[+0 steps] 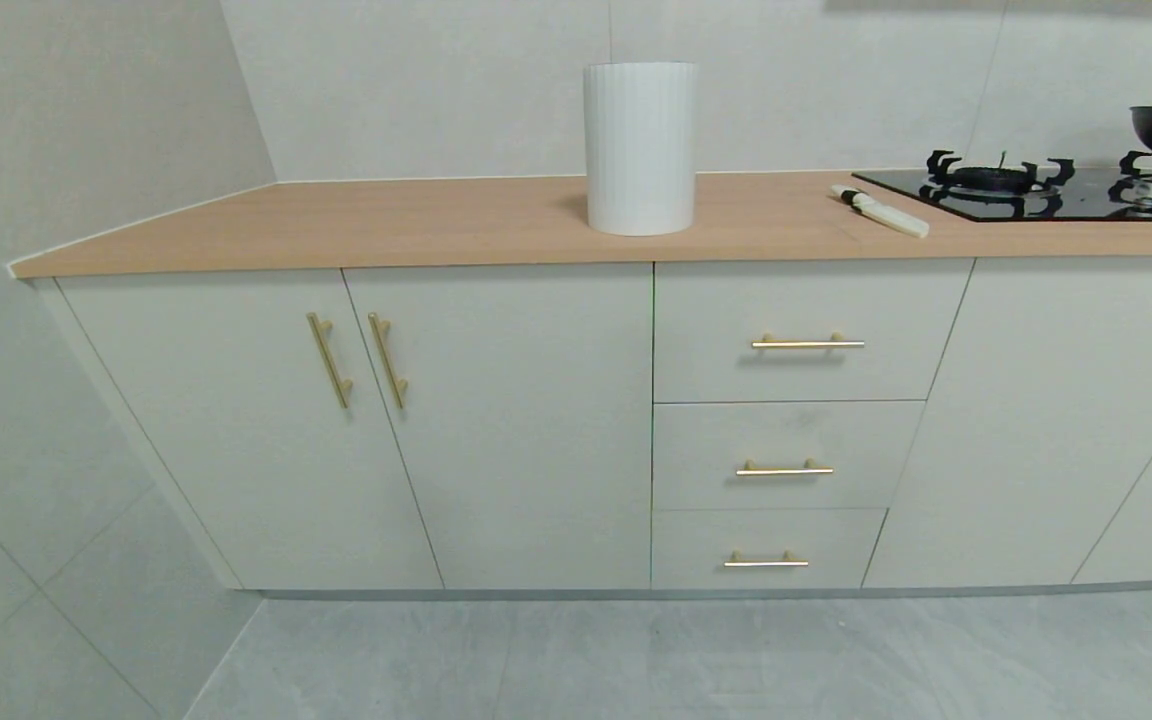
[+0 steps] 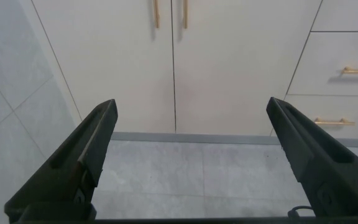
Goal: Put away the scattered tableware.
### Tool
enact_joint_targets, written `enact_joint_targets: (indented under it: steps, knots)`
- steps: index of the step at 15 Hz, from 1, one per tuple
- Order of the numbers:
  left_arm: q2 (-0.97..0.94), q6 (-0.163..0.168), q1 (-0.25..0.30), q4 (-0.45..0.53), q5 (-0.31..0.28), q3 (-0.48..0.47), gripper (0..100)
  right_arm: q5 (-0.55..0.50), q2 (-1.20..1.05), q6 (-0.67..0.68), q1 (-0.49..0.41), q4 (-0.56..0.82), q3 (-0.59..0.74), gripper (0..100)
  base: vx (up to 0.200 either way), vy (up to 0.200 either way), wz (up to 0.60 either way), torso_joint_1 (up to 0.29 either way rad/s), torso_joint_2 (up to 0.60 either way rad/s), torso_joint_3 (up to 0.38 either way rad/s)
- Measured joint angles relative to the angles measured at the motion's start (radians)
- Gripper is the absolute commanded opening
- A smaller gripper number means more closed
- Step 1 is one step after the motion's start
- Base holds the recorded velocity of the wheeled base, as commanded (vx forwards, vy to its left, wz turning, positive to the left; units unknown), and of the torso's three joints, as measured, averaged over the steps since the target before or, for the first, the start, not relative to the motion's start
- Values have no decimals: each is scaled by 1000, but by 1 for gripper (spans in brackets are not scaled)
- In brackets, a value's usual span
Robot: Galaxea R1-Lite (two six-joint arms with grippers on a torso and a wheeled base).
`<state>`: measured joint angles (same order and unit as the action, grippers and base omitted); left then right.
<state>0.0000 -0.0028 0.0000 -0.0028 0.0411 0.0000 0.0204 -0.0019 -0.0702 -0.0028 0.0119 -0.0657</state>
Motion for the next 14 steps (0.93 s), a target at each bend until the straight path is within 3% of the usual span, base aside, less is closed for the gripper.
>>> enact_joint_targets:
  steps: [7, 14]
  knots:
    - [0, 0, 0, 0, 0, 0, 100, -29, -1, 86, 0, -12, 64, 100, 0, 0, 0, 0, 0, 0]
    - [0, 7, 0, 0, -1, 0, 100, -2, -1, 68, 0, -10, 66, 100, 0, 0, 0, 0, 0, 0]
